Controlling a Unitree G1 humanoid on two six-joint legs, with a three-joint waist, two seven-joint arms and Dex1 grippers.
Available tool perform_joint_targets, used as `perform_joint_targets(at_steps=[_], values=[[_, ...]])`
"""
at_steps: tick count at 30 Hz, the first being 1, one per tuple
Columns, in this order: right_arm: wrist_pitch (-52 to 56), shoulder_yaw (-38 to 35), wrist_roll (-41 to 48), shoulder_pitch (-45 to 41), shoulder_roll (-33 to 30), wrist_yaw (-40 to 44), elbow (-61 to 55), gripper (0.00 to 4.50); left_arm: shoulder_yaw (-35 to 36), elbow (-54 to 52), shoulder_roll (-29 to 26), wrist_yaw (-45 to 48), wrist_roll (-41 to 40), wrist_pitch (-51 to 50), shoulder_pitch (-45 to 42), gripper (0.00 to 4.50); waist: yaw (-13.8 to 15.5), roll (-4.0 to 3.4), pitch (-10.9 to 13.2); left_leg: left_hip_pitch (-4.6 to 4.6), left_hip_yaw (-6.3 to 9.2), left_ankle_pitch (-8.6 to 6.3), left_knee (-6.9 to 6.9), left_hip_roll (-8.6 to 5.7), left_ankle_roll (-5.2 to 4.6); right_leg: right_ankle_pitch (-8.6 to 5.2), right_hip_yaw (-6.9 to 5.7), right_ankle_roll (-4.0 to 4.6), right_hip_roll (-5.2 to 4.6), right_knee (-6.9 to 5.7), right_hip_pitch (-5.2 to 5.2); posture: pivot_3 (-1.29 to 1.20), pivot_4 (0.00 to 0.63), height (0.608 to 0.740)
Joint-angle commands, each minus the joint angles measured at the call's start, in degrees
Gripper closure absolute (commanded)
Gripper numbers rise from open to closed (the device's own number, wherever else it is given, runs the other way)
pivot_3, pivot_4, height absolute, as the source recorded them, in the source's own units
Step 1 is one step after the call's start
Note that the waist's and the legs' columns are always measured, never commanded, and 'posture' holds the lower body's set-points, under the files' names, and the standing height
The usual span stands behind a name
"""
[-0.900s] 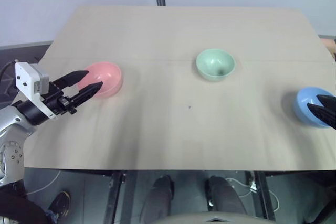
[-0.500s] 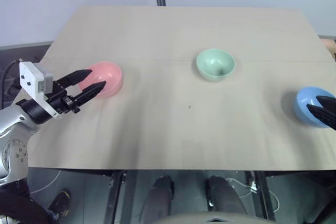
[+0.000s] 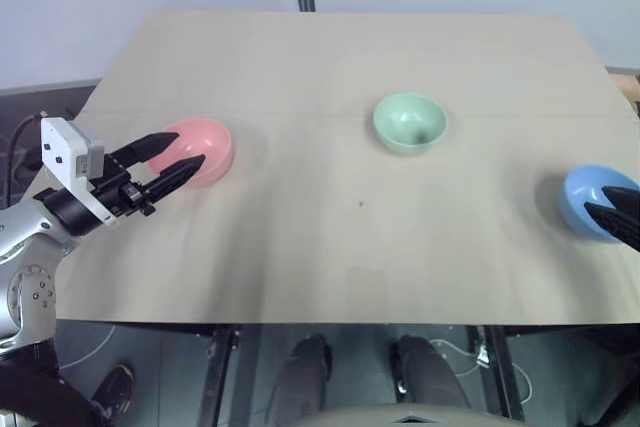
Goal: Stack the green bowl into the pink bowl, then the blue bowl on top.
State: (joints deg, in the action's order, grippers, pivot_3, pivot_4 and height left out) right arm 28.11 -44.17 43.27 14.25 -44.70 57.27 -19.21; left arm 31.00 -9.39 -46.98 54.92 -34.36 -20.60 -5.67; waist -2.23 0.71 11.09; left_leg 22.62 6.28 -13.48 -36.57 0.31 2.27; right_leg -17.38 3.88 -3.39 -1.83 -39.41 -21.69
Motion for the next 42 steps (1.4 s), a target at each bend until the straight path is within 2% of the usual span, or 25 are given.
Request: perform_joint_targets(at_steps=[1,11,20,26,32,42], values=[[-1.09,-1.21,1.07,-0.1,-0.43,0.57,-0.39,2.48,0.68,-0.81,-0.53,-0.19,-0.41,0.86,-0.17,1.61,0.0,0.0,0.0,0.0,0.0,0.0,0.0,0.0,0.0,0.0,0.0,0.0,0.0,0.0,0.0,0.0,0.15,0.74],[1.1,-0.25,3.5,-0.11,-1.38,2.08,-3.1,2.48,-1.24,0.55,-1.1,-2.28,2.03,-0.95,-0.47,1.61,0.0,0.0,0.0,0.0,0.0,0.0,0.0,0.0,0.0,0.0,0.0,0.0,0.0,-0.01,0.0,0.0,0.15,0.74],[4.14,3.25,10.29,-4.85,-3.22,1.46,-9.39,2.48,-8.56,7.87,-3.0,-10.18,10.01,-5.9,-6.78,1.61,-0.02,0.02,-0.02,-0.03,0.04,0.0,-0.13,0.0,0.0,0.0,0.0,0.0,0.04,-0.22,0.0,0.0,0.15,0.74],[4.87,6.34,13.16,-7.12,-4.04,0.67,-14.13,2.48,-13.62,12.08,-2.12,-12.28,14.99,-5.4,-9.81,1.61,0.0,0.02,-0.02,0.02,0.09,0.0,-0.16,-0.06,0.0,0.0,-0.02,0.0,-0.01,-0.28,-0.02,0.0,0.15,0.74],[5.75,7.46,15.41,-9.39,-5.76,-0.85,-17.05,2.48,-16.75,14.39,-2.11,-11.97,17.62,-4.0,-11.47,1.61,0.01,0.03,-0.02,0.01,0.13,0.0,-0.18,-0.05,0.0,0.0,-0.06,0.0,0.01,-0.34,-0.02,0.0,0.15,0.74],[5.73,7.12,15.45,-7.74,-6.04,-2.03,-17.27,2.48,-20.46,16.96,-2.42,-10.6,20.62,-2.33,-14.12,1.61,0.06,0.04,-0.02,0.05,0.17,0.0,-0.22,-0.08,0.0,0.0,-0.11,0.0,-0.02,-0.35,-0.02,0.0,0.15,0.74]])
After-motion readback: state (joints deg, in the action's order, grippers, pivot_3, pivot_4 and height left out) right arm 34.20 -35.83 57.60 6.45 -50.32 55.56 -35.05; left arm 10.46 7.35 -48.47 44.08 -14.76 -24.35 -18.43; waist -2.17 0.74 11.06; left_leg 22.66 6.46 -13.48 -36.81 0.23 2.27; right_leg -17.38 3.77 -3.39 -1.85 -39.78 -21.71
